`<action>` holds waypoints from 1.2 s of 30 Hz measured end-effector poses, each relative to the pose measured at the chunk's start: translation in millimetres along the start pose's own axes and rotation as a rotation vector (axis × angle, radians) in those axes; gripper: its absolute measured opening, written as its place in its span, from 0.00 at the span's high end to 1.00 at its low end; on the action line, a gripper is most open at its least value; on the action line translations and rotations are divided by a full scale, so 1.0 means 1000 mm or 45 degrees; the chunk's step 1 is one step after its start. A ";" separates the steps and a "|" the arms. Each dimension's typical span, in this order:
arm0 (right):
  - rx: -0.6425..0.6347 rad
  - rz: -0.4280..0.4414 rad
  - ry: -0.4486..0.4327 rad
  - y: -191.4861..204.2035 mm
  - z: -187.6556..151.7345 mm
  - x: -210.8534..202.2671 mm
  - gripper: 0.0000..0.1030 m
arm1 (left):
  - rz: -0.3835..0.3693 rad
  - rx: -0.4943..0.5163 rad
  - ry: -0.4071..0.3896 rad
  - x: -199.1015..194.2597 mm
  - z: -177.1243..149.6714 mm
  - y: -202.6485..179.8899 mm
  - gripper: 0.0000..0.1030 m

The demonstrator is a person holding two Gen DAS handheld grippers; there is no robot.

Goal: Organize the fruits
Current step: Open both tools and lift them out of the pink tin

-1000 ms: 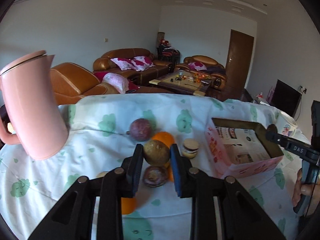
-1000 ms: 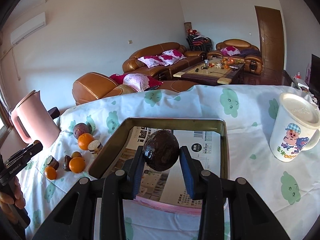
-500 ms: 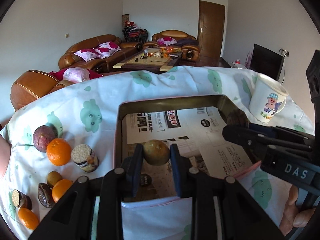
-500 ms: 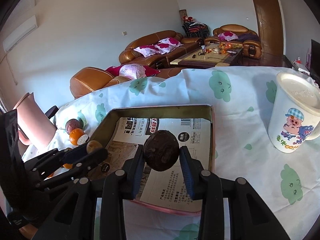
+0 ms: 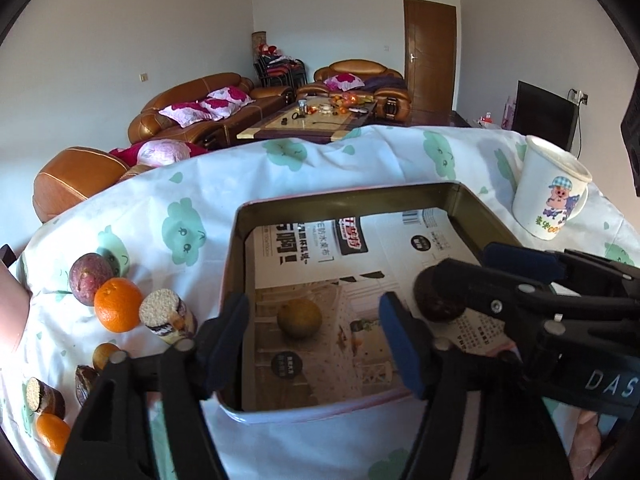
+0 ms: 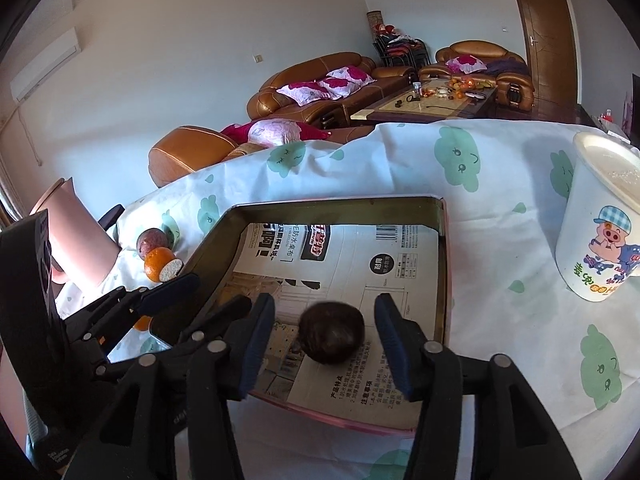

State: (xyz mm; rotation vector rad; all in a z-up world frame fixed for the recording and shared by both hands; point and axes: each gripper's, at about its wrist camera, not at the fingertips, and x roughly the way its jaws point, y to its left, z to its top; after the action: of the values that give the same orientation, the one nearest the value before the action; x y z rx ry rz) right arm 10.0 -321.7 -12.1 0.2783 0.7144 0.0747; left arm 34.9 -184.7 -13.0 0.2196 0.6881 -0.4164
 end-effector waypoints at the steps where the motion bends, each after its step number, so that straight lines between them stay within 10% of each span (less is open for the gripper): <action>1: -0.008 -0.010 -0.025 0.001 0.000 -0.003 0.40 | 0.010 0.011 -0.025 -0.004 0.000 -0.002 0.20; 10: -0.034 -0.214 -0.376 0.003 0.002 -0.038 0.30 | 0.132 -0.013 -0.163 -0.036 -0.002 0.011 0.06; 20: -0.025 -0.258 -0.412 0.012 -0.010 -0.036 0.30 | 0.331 -0.075 -0.223 -0.051 -0.019 0.055 0.05; 36: -0.112 -0.220 -0.381 0.091 -0.031 -0.024 0.30 | 0.351 -0.188 -0.188 -0.068 -0.045 0.129 0.05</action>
State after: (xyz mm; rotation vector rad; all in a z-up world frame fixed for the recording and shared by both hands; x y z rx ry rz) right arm -26.4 -230.7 6.1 0.1382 0.4341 -0.0979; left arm 19.0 -34.2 4.9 0.1394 0.5314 -0.1159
